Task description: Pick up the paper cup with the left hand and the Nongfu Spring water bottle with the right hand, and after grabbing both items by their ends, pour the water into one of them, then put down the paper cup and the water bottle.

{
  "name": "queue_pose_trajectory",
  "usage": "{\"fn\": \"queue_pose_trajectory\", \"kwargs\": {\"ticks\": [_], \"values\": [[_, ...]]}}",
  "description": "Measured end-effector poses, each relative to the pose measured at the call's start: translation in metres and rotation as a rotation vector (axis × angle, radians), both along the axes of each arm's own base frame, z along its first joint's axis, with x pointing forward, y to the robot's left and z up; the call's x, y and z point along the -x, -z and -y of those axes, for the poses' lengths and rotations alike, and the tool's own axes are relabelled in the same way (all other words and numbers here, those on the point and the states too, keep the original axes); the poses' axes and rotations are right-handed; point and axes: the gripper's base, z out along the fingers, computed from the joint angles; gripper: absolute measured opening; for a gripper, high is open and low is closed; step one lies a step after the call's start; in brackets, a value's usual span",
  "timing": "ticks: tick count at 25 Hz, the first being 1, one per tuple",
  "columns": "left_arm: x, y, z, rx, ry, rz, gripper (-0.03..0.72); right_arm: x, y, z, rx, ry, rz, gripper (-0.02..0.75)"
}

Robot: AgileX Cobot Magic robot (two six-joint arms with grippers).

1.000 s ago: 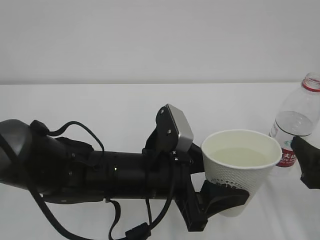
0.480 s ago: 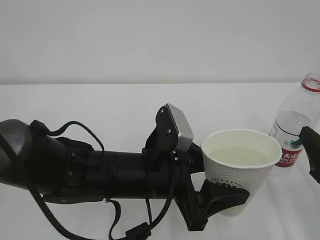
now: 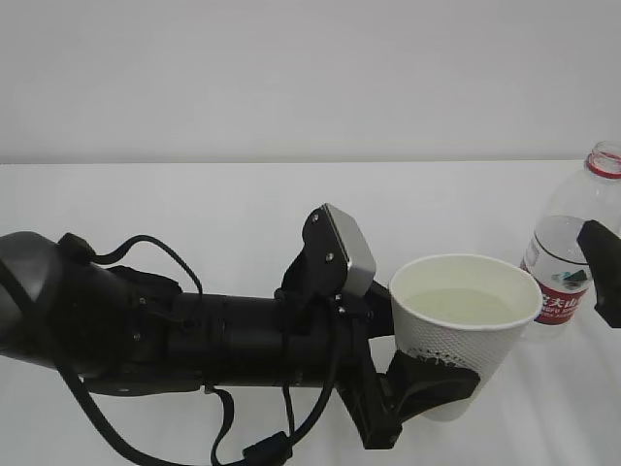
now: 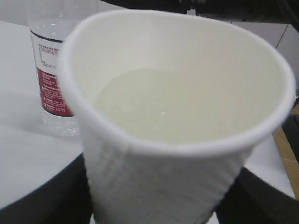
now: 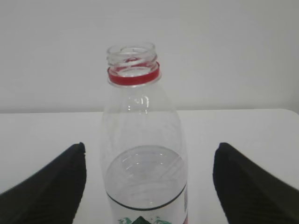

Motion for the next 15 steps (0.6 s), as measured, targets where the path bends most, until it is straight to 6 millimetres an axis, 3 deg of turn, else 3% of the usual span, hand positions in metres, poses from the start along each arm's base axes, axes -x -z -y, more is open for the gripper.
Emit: {"fn": "queue_pose_trajectory", "kwargs": {"ticks": [15], "values": [[-0.003, 0.003, -0.001, -0.029, -0.043, -0.015, 0.517, -0.042, -0.028, -0.008, -0.021, -0.003, 0.050, 0.643]]}}
